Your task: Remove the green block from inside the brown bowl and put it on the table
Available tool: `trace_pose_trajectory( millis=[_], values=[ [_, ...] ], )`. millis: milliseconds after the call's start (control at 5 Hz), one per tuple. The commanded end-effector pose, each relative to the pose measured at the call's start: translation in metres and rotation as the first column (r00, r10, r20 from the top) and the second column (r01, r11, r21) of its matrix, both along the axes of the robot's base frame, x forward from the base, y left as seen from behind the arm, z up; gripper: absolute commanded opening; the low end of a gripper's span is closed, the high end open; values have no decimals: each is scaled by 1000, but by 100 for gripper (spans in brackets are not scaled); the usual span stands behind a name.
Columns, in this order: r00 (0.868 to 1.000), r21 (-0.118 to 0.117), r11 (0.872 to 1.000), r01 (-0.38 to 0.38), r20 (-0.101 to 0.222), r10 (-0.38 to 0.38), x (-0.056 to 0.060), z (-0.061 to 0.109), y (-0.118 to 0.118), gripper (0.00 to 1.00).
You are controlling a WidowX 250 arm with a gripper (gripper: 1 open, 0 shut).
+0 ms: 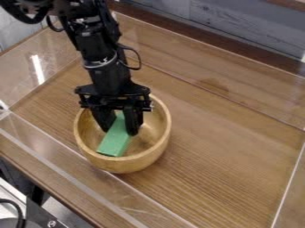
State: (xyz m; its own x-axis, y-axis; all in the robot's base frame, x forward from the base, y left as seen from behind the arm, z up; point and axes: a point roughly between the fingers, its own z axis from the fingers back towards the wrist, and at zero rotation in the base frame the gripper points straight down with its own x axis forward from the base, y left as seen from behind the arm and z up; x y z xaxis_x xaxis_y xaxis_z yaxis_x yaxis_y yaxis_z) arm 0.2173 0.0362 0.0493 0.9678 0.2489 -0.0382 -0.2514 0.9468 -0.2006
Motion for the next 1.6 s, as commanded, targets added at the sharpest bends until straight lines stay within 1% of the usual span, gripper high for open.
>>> trace_pose_trajectory(
  millis=[0,800,1400],
  values=[
    [999,9,1000,3,38,-3,3,14,-3,0],
    [999,-16,1000,21,45,-20,-3,30,-20,0],
    [997,-33,998,53,61,-51,-6,42,-35,0]
  ],
)
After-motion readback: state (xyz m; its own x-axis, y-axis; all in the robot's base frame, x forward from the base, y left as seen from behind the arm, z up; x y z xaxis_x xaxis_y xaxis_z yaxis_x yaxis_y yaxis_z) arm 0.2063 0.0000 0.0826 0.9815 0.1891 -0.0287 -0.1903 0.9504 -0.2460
